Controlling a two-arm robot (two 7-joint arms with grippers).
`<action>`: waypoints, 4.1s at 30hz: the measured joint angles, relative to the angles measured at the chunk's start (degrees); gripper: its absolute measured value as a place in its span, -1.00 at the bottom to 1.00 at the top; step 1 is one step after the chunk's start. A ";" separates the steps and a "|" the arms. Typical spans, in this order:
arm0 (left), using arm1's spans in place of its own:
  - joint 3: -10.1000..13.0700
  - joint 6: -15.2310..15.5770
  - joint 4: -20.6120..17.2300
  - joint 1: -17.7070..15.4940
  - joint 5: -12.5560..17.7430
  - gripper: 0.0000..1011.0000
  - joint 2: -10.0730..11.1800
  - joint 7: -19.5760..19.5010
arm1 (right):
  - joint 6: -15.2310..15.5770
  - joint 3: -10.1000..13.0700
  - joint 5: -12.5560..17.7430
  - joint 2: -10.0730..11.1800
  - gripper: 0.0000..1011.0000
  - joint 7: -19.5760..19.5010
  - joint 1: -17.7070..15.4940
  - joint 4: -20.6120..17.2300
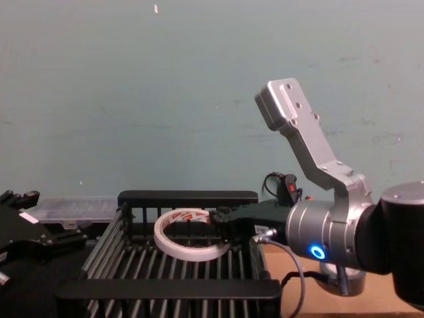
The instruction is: Pick up the white tape and place it into the black box , Pick up the silver tape and place it into the brown box.
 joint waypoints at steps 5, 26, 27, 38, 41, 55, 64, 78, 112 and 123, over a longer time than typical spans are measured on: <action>0.00 0.00 0.00 0.00 0.00 0.98 0.00 0.00 | -0.01 0.02 0.04 0.09 -0.84 0.05 -0.04 -0.23; 0.00 0.00 0.00 0.00 0.00 0.98 0.00 0.00 | -0.03 0.01 0.33 0.29 0.08 0.18 -0.27 -0.70; 0.00 0.00 0.00 0.00 0.00 0.98 0.00 0.00 | -0.03 0.01 0.33 0.30 0.14 0.18 -0.27 -0.70; 0.00 0.00 0.00 0.00 0.00 0.98 0.00 0.00 | -0.02 0.01 0.39 0.34 0.77 0.22 -0.32 -0.78; 0.00 0.00 0.00 0.00 0.00 0.98 0.00 0.00 | -0.02 0.01 0.40 0.34 0.93 0.22 -0.32 -0.78; 0.00 0.00 0.00 0.00 0.00 0.98 0.00 0.00 | -0.01 0.26 0.38 0.37 0.98 0.47 -0.56 -1.11; 0.00 0.00 0.00 0.00 0.00 0.98 0.00 0.00 | 0.97 2.56 0.51 1.78 0.98 1.53 -3.01 -6.03; 0.00 0.00 0.00 0.00 0.00 0.98 0.00 0.00 | 1.30 9.11 3.95 7.55 0.98 1.53 -10.70 -18.78; 0.00 0.00 0.00 0.00 0.00 0.98 0.00 0.00 | 0.65 18.13 0.50 9.83 0.98 -4.80 -20.01 -19.36; 0.00 0.00 0.00 0.00 0.00 0.98 0.00 0.00 | 0.78 18.18 0.27 9.74 0.98 -4.81 -20.03 -19.25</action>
